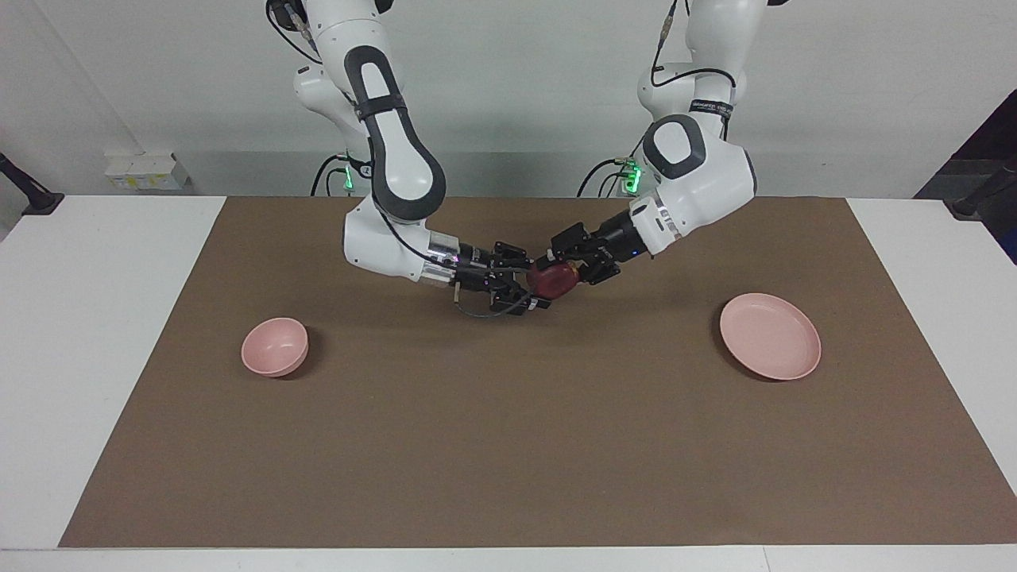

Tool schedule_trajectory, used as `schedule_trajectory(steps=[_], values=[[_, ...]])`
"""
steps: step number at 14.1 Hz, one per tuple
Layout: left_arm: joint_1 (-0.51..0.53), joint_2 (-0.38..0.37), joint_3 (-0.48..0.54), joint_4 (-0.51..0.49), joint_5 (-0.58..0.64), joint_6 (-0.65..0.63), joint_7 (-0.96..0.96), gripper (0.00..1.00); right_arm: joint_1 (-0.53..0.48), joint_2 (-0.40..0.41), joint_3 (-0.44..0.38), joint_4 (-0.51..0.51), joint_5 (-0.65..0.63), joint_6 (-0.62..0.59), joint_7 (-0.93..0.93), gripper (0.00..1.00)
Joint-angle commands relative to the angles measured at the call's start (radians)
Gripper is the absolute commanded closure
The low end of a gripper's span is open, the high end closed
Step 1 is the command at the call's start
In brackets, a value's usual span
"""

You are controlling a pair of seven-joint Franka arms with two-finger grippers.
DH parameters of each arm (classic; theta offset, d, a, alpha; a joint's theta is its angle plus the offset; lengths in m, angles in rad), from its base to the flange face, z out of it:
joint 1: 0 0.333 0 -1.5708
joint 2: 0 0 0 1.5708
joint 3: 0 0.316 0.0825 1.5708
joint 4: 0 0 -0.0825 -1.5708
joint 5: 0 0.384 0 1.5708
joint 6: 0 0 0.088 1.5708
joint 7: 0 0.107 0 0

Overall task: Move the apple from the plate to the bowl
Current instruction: 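Grasp the apple with the right gripper and open the left gripper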

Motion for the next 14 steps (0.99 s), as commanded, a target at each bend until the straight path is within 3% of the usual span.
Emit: schedule_trajectory(steps=[1, 2, 4, 11, 14], values=[[-0.010, -0.012, -0.010, -0.016, -0.012, -0.005, -0.041, 0.68, -0.007, -0.024, 0.004, 0.001, 0.037, 0.016, 0.013, 1.00], [-0.010, -0.011, -0.008, -0.013, -0.008, -0.005, -0.050, 0.38, -0.007, -0.023, 0.004, 0.001, 0.037, 0.016, 0.014, 1.00], [-0.012, -0.008, -0.010, -0.002, 0.015, -0.003, -0.056, 0.00, -0.004, -0.023, 0.004, 0.003, 0.036, 0.020, 0.014, 1.00], [0.005, -0.084, 0.027, 0.021, 0.216, -0.031, -0.150, 0.00, -0.006, -0.023, 0.001, 0.019, 0.016, 0.020, 0.028, 1.00], [0.004, -0.094, 0.110, 0.027, 0.406, -0.138, -0.150, 0.00, -0.015, -0.032, -0.003, 0.038, -0.055, 0.019, 0.056, 1.00]])
